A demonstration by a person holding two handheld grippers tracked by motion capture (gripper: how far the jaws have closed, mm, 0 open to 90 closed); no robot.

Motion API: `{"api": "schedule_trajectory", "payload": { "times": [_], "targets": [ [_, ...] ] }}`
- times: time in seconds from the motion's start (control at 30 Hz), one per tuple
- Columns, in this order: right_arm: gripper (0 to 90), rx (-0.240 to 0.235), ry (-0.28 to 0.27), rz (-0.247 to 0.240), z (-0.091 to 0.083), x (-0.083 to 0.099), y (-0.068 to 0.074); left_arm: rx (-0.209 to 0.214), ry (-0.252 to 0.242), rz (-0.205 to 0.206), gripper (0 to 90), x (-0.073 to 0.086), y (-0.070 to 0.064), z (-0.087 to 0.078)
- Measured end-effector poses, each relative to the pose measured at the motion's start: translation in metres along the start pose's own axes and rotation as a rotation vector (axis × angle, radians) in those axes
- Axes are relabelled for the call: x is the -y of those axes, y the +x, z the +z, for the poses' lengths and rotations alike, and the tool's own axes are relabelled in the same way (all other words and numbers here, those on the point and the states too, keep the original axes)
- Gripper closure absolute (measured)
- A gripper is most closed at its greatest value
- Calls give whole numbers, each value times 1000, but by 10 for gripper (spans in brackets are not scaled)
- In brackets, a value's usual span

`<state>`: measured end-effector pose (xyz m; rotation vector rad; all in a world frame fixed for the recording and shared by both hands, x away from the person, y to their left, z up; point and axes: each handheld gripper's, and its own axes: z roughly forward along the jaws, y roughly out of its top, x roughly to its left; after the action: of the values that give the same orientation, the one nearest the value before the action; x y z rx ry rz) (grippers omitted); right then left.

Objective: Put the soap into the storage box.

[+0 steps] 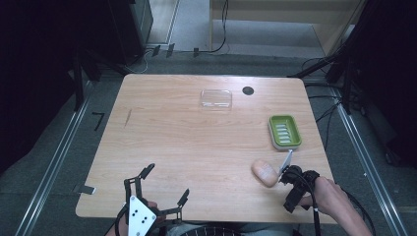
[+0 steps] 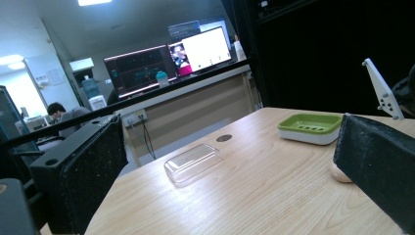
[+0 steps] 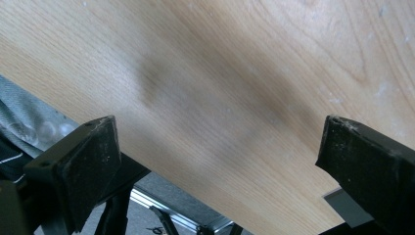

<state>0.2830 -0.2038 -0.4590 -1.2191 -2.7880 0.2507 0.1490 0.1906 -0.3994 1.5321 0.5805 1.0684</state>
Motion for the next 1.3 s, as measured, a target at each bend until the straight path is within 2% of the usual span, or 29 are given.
{"api": "schedule_trajectory", "payload": {
  "times": [0.17, 0.87, 1.3],
  "targets": [
    [21, 4, 9, -15, -1, -6, 2, 4, 0, 2, 0, 0, 0, 0],
    [20, 25, -14, -63, -19, -40, 14, 0, 0, -2, 0, 1, 1, 0],
    [18, 24, -32, -74, -26, -55, 18, 0, 0, -1, 0, 1, 1, 0]
  ]
}}
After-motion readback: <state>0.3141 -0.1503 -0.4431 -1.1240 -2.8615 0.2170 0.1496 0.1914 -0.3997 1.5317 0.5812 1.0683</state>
